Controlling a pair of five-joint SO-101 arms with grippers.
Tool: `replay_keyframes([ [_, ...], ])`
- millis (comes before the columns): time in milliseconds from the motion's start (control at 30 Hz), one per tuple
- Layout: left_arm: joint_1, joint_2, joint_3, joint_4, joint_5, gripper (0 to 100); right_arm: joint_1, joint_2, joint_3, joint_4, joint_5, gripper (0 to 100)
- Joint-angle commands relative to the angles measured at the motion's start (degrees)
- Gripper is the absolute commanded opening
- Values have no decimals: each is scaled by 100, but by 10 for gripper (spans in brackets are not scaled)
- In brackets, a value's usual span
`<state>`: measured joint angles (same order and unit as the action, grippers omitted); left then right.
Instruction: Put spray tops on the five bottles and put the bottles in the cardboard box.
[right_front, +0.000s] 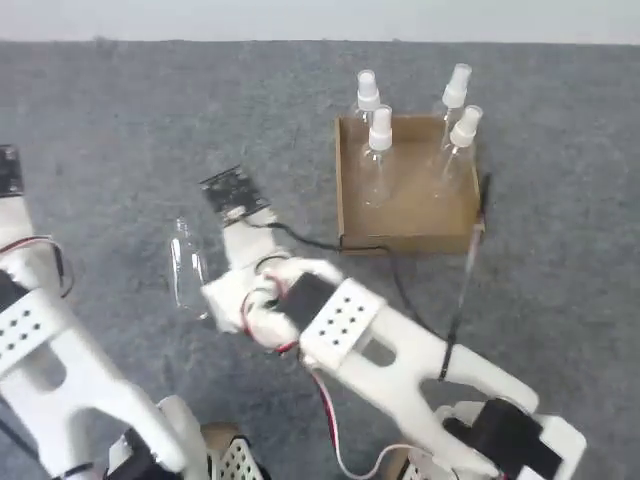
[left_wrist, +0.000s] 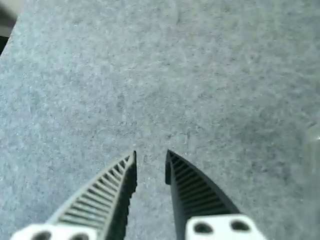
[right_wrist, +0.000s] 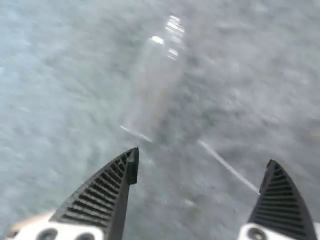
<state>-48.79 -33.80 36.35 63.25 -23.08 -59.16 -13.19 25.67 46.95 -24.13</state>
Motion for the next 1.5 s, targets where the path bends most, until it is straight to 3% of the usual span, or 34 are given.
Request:
replay_keyframes([
  [0, -176, -53, -330, -308, -35, 88, -277, 180, -554, -488, -290, 322],
  [167, 352, -26, -462, 264, -35, 88, -268, 119, -598, -251, -246, 322],
  [333, 1284, -53, -611, 1116, -9, 88, -101, -505, -264, 1587, -246, 322],
  [433, 1873, -44, -505, 1380, 97, 92, 268, -1024, 79, 2396, -246, 323],
  [567, 2497, -26, -303, 1415, 615, 171, 927, -1930, 818, 2738, 105, 322],
  [733, 2901, -26, 171, 1327, 818, 214, 2492, -3292, 1468, 3521, 1556, 321],
  [900, 2936, -26, 804, 642, 1327, 218, 4989, -4268, 1512, 4198, 4000, 299],
  [1033, 2945, -18, 1086, 273, 1451, 218, 6589, -4268, 1609, 4075, 5240, 227],
  [1200, 2945, 79, 1218, -26, 1776, 220, 7433, -4084, 2251, 3688, 5916, 267],
  [1467, 2901, 1556, 1068, -527, 1776, 261, 8673, -4066, 2796, 2976, 6505, 266],
])
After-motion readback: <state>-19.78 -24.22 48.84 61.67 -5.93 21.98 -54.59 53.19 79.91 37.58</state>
